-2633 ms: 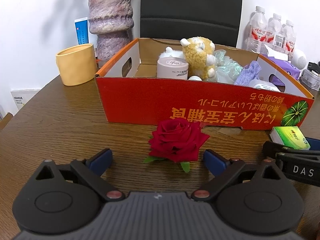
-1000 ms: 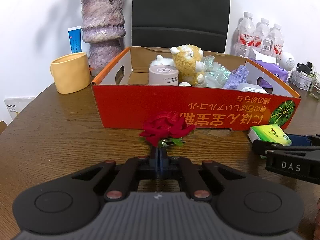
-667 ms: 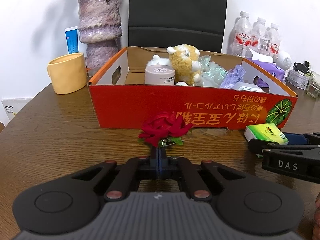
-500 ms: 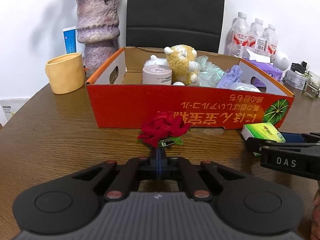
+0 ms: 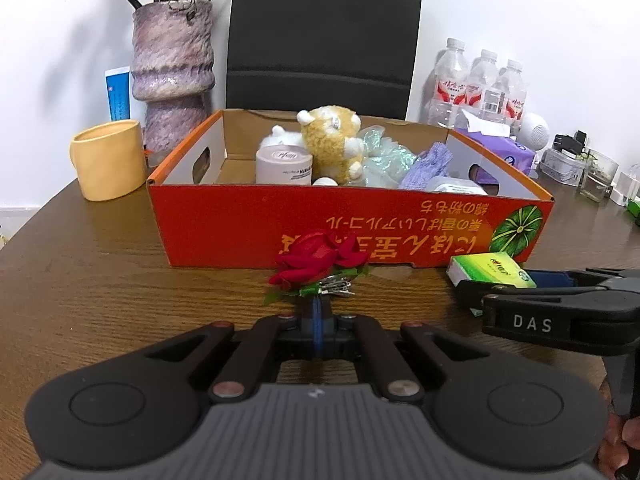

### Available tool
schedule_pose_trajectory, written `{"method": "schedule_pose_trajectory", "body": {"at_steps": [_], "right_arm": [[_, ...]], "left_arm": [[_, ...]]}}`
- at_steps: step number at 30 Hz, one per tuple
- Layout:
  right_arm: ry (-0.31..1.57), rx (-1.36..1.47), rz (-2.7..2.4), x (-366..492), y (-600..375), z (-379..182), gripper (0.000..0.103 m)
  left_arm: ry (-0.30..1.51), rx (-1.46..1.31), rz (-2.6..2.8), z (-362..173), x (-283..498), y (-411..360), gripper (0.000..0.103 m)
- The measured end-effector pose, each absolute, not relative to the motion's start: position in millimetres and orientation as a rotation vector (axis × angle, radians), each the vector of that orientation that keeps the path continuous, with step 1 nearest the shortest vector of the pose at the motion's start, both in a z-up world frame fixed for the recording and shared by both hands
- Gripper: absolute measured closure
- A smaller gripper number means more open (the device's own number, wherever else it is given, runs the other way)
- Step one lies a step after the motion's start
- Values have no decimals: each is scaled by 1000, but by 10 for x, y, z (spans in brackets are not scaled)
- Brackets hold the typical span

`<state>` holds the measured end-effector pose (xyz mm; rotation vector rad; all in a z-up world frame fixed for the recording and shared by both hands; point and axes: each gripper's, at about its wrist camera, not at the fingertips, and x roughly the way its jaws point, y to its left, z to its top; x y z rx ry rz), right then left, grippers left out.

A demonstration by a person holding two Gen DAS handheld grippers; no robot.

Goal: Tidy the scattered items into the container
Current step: 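Lift the tissue pack and rose over the box with both tools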

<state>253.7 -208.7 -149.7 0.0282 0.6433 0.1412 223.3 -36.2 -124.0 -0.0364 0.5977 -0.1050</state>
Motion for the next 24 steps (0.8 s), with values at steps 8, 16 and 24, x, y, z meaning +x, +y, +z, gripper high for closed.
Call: {"method": "schedule_pose_trajectory", "body": {"at_steps": [8, 16, 24], "right_arm": [[644, 28, 141, 2542, -2087, -1498, 40], [644, 28, 142, 2545, -2089, -1497, 40], [622, 15, 156, 2474, -2062, -1482, 40]], "left_arm": [[550, -31, -113, -1178, 2176, -384, 102], [505, 1, -111, -1125, 2115, -436, 102], [509, -6, -116, -1130, 2117, -430, 102]]}}
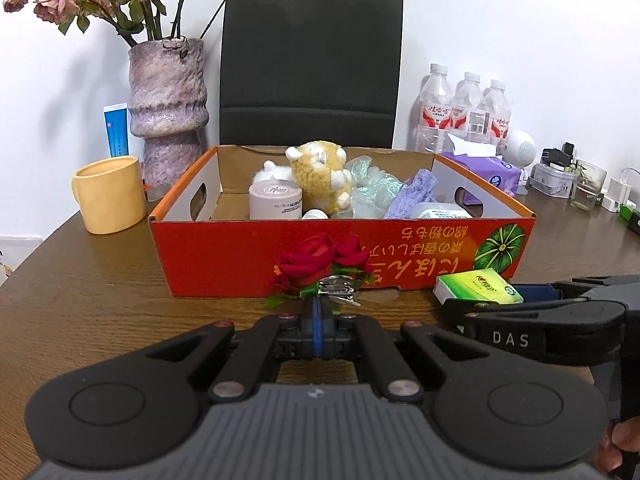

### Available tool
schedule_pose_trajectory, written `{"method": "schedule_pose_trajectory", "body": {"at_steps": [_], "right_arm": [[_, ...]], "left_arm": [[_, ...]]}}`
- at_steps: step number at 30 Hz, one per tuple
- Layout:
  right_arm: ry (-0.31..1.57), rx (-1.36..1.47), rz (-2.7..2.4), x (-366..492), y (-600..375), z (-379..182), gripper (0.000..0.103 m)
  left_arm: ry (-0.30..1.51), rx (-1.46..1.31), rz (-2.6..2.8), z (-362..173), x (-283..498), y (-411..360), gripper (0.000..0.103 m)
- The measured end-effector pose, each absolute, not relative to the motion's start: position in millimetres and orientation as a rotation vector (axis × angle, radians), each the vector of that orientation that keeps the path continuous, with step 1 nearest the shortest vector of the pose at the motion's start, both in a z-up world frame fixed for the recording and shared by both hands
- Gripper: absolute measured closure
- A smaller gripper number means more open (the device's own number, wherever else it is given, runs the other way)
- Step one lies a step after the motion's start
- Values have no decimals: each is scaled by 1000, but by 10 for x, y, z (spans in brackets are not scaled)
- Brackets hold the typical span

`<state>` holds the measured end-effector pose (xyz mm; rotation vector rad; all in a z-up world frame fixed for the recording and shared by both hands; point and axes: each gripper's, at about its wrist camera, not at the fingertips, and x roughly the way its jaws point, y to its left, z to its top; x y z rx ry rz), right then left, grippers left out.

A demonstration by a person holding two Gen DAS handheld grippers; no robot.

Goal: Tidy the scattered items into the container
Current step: 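Lift the tissue pack and rose over the box with both tools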

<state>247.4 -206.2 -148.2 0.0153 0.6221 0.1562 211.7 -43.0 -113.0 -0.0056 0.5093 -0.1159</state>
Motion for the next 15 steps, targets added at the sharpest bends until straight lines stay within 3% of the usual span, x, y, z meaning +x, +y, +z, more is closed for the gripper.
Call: {"method": "schedule_pose_trajectory", "body": {"at_steps": [15], "right_arm": [[595, 39, 157, 2265, -2117, -1382, 41]], "left_arm": [[493, 5, -95, -1083, 1970, -457, 102]]}}
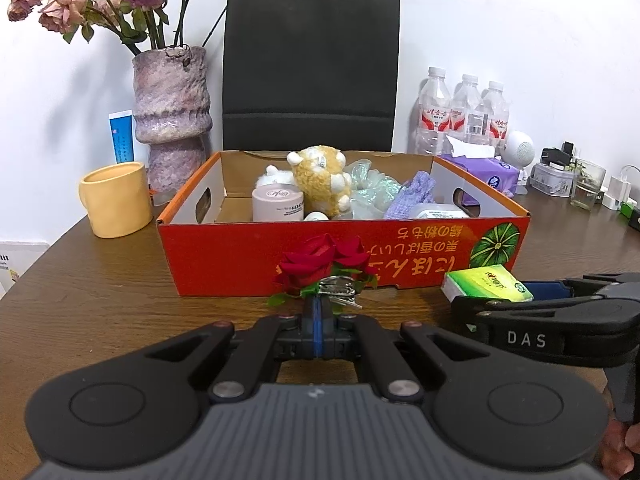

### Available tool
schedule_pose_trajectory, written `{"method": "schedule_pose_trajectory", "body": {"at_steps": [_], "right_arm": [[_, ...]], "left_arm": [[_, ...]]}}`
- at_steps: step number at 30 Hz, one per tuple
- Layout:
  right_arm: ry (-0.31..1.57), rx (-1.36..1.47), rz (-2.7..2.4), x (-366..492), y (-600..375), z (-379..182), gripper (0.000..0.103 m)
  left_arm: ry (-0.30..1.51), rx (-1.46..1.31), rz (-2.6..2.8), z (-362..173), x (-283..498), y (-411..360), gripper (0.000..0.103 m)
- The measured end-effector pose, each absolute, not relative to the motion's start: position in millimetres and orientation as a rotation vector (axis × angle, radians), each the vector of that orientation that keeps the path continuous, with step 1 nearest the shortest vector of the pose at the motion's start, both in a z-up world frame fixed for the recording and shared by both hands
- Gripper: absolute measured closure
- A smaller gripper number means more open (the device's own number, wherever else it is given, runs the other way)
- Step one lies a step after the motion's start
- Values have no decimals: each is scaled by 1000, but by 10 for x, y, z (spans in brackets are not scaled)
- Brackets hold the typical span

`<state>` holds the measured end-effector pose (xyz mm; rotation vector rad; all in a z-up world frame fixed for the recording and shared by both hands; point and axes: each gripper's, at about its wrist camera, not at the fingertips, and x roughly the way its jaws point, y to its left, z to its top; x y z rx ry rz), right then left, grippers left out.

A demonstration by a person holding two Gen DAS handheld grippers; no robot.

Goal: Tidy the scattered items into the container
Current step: 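Lift the tissue pack and rose over the box with both tools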

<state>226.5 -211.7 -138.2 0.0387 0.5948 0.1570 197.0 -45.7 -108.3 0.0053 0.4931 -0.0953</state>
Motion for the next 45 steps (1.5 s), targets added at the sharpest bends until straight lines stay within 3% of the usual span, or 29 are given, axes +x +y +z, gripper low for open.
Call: {"method": "schedule_pose_trajectory", "body": {"at_steps": [45], "right_arm": [[523, 5, 217, 1150, -2266, -289, 41]], "left_arm": [[485, -8, -197, 0, 917, -296, 102]]}}
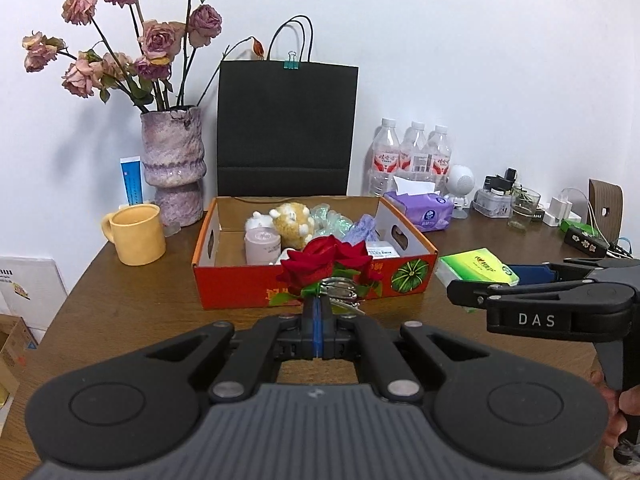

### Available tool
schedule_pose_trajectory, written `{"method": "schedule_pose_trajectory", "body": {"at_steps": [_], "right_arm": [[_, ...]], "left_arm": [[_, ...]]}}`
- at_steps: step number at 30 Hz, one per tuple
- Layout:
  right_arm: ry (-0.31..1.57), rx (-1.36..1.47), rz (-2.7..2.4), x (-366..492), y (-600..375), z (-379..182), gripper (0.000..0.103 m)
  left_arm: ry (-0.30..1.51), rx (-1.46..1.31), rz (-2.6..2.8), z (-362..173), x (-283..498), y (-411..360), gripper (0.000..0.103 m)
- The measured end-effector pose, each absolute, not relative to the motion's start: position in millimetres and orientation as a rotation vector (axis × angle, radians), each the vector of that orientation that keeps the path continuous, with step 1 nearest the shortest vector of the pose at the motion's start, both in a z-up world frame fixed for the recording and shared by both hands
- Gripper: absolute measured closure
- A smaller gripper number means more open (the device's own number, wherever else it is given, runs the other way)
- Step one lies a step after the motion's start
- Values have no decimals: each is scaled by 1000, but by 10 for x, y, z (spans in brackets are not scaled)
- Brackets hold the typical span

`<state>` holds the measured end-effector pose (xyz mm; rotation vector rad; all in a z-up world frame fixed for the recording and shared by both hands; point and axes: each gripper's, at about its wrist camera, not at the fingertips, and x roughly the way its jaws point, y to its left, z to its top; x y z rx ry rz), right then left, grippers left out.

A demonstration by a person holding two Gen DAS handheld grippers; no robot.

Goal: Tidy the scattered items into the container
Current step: 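Lift the tissue pack and rose over the box with both tools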

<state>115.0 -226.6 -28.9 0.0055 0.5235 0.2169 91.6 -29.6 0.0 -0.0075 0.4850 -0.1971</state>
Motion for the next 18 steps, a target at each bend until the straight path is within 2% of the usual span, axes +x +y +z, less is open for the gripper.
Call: {"method": "schedule_pose_trajectory", "body": {"at_steps": [18], "right_arm": [[512, -4, 203, 1249, -2262, 79, 41]], "left_arm": [[477, -31, -180, 329, 1013, -242, 102]]}}
